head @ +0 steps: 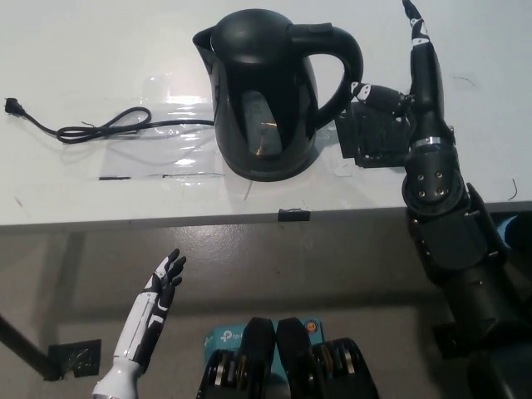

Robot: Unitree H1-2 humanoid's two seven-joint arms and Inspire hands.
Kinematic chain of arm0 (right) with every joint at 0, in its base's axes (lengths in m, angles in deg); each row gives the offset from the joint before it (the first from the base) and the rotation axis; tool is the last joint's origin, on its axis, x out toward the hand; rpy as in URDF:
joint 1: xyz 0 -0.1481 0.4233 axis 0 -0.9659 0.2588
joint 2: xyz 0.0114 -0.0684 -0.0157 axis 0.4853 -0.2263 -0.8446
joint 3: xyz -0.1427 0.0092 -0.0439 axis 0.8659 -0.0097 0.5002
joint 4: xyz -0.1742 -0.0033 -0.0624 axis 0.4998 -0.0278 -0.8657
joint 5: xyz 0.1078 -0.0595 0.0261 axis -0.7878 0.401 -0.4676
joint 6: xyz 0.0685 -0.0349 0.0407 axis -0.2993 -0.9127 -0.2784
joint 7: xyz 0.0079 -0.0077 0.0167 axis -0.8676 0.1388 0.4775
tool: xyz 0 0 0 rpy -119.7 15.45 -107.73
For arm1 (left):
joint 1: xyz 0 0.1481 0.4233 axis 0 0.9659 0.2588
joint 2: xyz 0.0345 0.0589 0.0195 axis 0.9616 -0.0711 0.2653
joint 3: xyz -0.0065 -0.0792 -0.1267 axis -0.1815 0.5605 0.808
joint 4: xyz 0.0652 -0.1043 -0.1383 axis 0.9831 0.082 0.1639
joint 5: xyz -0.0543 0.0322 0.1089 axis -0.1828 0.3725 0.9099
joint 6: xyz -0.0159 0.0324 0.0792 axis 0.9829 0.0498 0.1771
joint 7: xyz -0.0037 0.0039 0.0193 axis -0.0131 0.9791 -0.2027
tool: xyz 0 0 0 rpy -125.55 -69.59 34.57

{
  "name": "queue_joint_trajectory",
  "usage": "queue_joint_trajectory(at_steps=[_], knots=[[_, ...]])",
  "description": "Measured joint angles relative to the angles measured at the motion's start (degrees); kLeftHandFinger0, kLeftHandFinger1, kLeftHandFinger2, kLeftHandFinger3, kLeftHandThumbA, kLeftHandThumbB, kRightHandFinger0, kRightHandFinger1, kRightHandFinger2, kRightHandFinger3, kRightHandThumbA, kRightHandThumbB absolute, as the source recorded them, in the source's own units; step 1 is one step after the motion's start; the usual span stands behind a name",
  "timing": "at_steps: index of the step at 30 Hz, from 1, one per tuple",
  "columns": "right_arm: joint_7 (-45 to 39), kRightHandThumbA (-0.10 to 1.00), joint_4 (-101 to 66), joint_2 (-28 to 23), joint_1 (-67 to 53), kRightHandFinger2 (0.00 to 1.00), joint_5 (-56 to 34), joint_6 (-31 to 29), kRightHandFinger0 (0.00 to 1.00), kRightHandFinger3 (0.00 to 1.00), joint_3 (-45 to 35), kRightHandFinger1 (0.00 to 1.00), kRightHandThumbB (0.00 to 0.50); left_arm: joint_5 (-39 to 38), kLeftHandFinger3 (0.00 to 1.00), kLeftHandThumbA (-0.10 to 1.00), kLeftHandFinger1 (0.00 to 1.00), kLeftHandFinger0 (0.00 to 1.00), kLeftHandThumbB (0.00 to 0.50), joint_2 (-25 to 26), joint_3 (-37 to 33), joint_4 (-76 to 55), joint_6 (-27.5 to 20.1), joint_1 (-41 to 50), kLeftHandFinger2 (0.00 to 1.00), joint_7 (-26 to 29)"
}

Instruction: Use the right hand to grab the handle of the kettle from the base and place it on the right side

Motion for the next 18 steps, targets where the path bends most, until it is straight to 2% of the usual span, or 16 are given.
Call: queue_joint_trajectory(at_steps=[18], knots=[[1.2,1.00,6.0,0.1,3.5,1.00,-0.2,0.0,1.00,1.00,1.4,1.00,0.291,0.1,1.00,1.00,1.00,1.00,0.500,0.1,0.0,-0.1,0.0,-0.4,1.00,-0.1]])
